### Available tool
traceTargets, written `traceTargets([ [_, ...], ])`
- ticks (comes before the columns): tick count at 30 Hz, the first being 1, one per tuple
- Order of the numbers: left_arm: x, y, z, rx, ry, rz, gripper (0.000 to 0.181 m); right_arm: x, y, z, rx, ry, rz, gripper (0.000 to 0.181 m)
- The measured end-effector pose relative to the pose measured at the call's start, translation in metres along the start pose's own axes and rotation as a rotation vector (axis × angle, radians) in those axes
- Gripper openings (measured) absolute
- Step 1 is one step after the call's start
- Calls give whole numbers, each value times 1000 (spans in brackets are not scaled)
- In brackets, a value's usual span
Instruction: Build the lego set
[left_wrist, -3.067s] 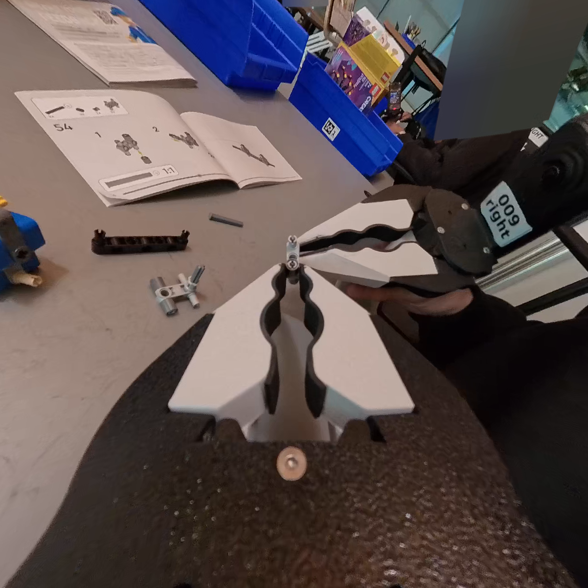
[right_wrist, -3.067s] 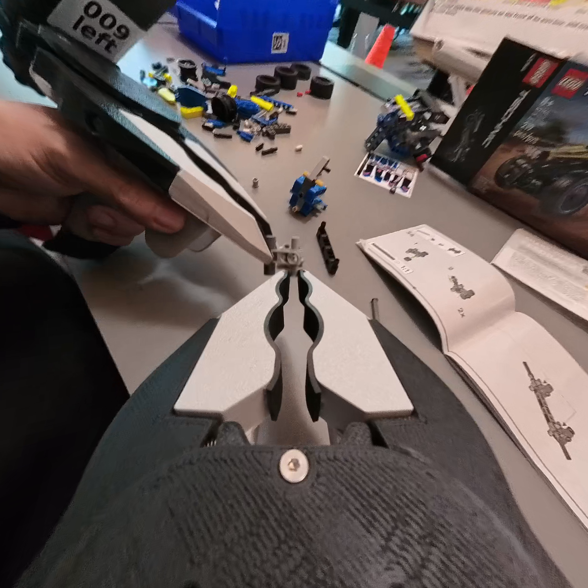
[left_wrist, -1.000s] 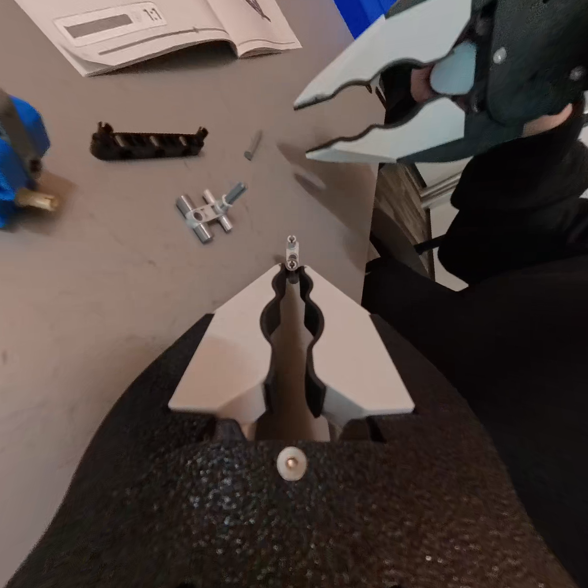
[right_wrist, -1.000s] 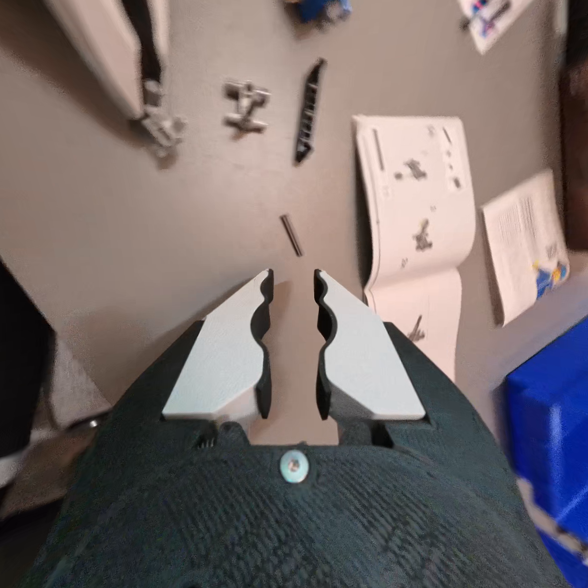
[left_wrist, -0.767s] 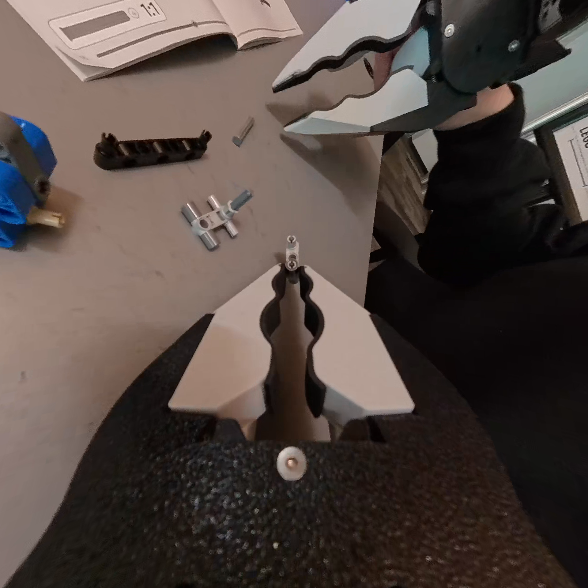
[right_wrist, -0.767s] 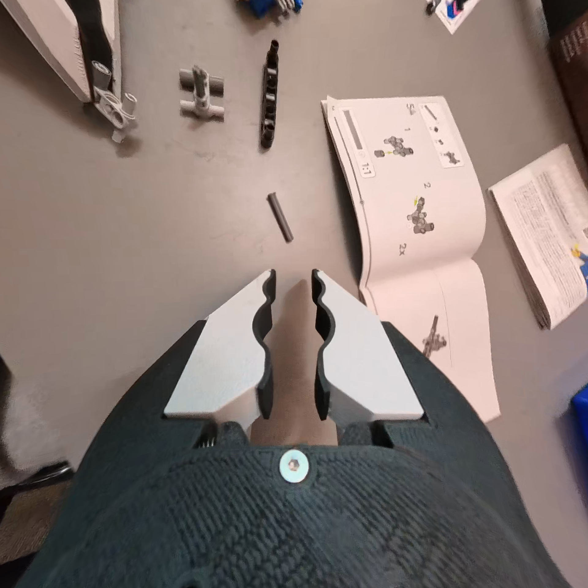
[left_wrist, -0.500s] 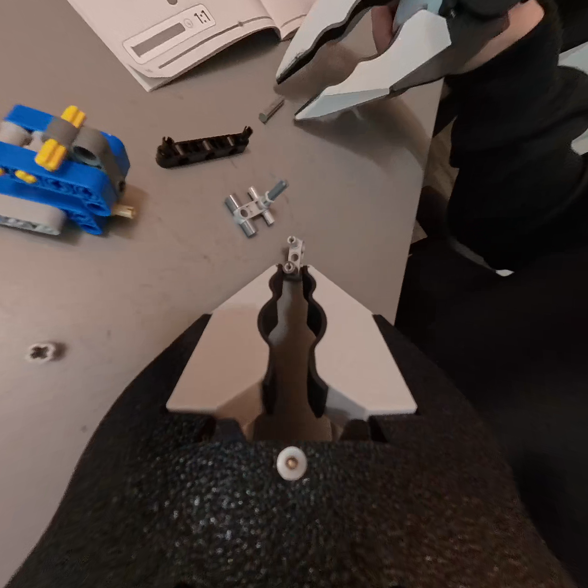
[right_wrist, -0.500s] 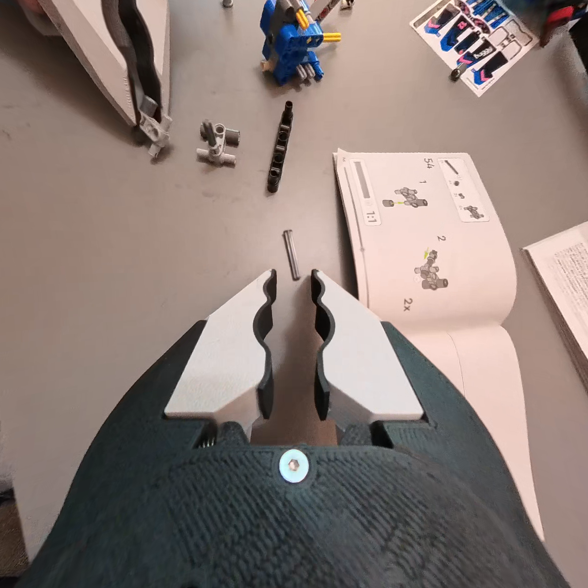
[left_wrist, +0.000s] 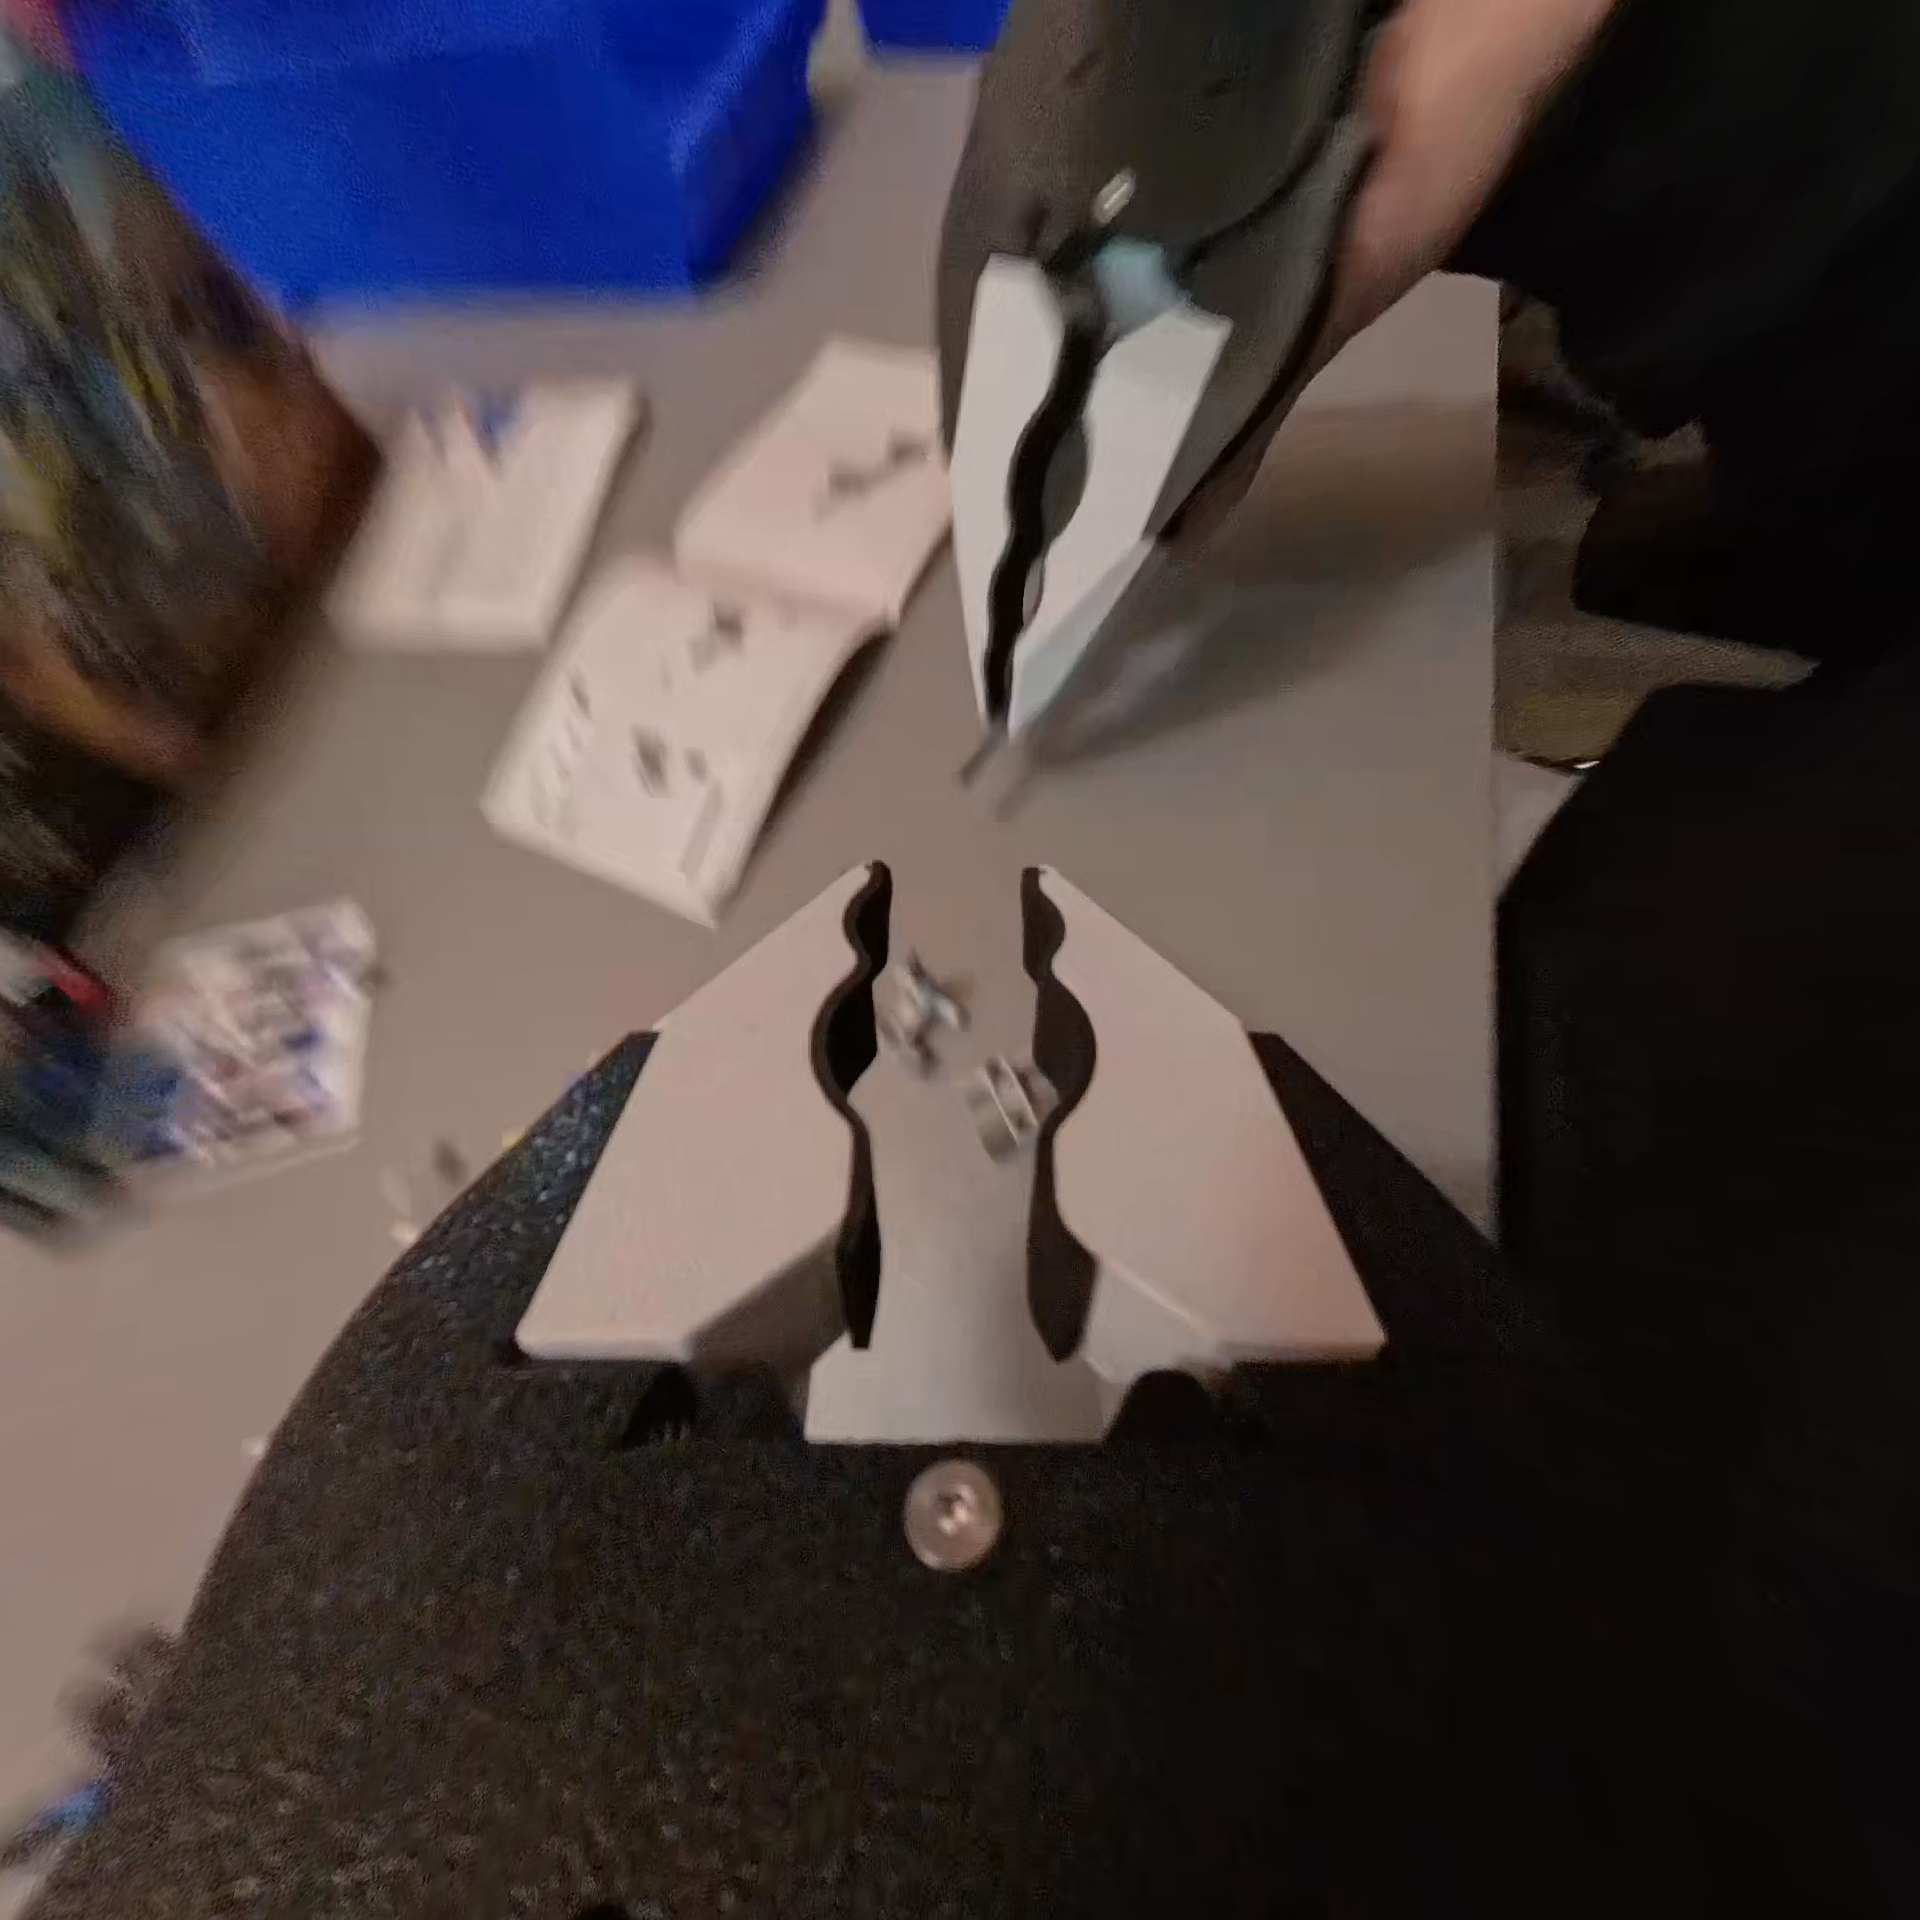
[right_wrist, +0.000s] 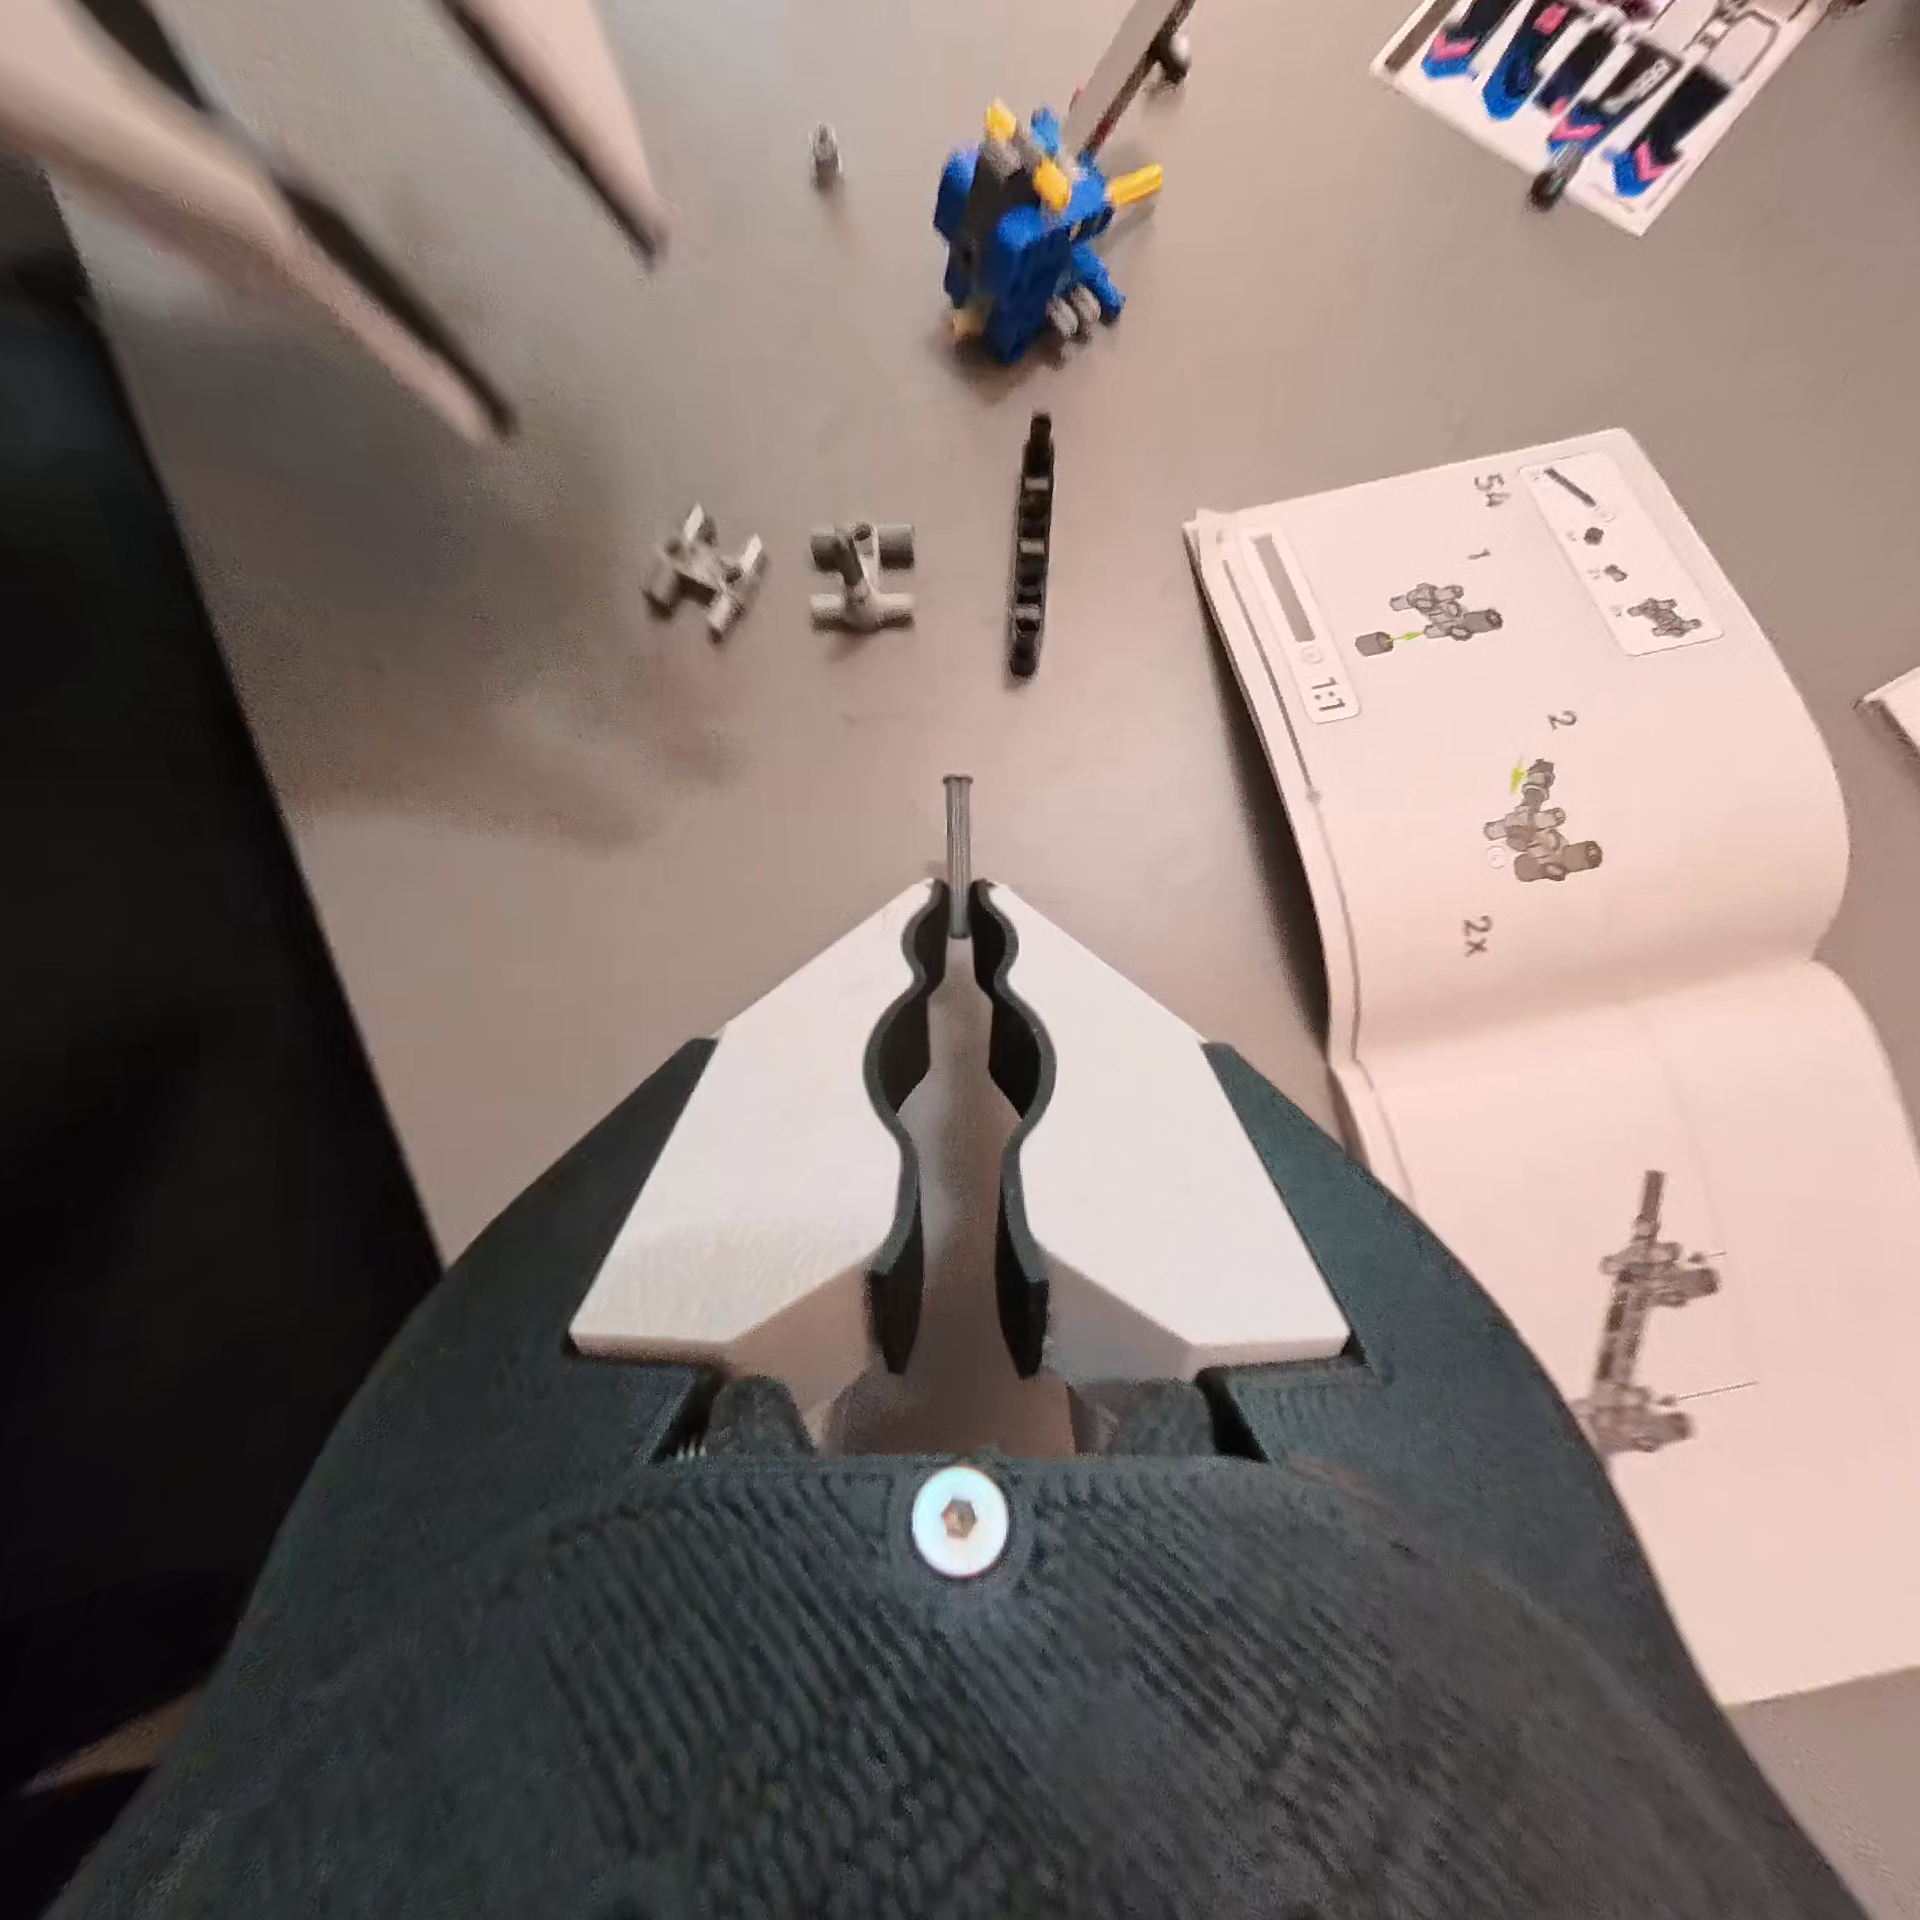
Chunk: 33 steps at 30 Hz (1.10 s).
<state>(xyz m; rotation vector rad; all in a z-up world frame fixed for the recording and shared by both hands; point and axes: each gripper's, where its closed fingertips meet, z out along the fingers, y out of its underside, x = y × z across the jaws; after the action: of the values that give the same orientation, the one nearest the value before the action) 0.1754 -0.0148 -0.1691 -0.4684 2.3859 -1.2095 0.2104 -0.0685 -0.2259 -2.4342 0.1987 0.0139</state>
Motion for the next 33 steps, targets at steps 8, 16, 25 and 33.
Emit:
traceTargets([
  [8,15,-9,51,-165,-110,645,18,-26,-25,-15,135,-82,200,2],
  [16,10,-2,56,-149,-133,516,0,-30,-30,-26,278,-79,88,16],
  [25,-8,-46,27,392,57,-292,0,-23,-79,-64,798,-33,113,6],
  [33,-6,-41,31,372,-34,-142,0,-25,-82,-51,756,-26,125,3],
])
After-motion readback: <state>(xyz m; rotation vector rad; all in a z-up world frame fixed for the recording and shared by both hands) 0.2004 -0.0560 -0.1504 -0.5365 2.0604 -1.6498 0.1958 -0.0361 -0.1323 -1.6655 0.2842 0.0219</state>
